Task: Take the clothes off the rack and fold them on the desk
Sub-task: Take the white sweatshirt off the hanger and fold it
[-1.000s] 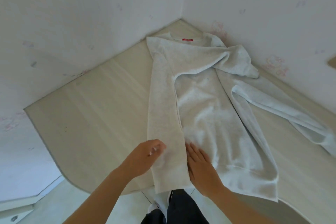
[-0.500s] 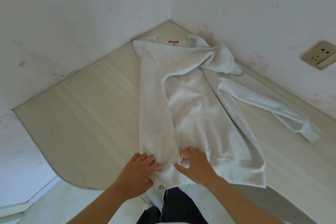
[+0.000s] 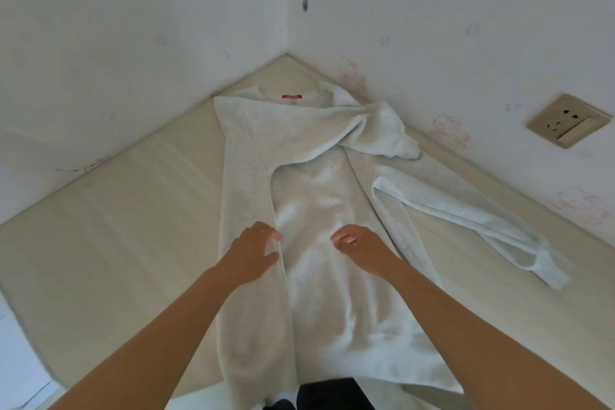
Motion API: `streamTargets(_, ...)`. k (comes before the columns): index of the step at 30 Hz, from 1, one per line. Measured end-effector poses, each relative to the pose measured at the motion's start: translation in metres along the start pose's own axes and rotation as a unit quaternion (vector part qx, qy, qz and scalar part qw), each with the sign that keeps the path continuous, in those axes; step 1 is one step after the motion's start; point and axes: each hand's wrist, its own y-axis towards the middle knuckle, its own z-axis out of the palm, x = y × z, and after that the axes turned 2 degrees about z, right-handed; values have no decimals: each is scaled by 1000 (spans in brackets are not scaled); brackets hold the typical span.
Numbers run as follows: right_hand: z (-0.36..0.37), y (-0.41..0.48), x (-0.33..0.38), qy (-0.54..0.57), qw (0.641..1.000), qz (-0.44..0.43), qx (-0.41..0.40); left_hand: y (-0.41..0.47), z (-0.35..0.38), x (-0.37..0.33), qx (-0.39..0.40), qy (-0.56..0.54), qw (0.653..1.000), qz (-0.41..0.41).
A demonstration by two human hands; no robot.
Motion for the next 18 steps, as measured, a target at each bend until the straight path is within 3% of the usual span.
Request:
streamTargets(6,-85,71,4,79,991,-6,-111,79,-11,-35,-63,29,998,-2)
streamTargets(8,-111,97,0,176,976,24,-130,108,-12,-44,-92,23,995,-9)
streamTargets(10,-133,116,-1,389,909,90,-118,130,-11,-51,-121,11,992,-20)
streamTargets(12,-150,131,0,589,792,147,-71,150,-8,-54,-137,21,990,-40)
streamTargets(14,-160,146,0,675,715,178,-44,167,-5,-56,-152,46,985,-63)
streamTargets(16,-167,162,-2,711,674,196,-45,181,-3,-57,-168,58,981,-81)
streamTargets(18,-174,180,-4,723,655,213,-53,195,-5,-57,-172,93,976,-97)
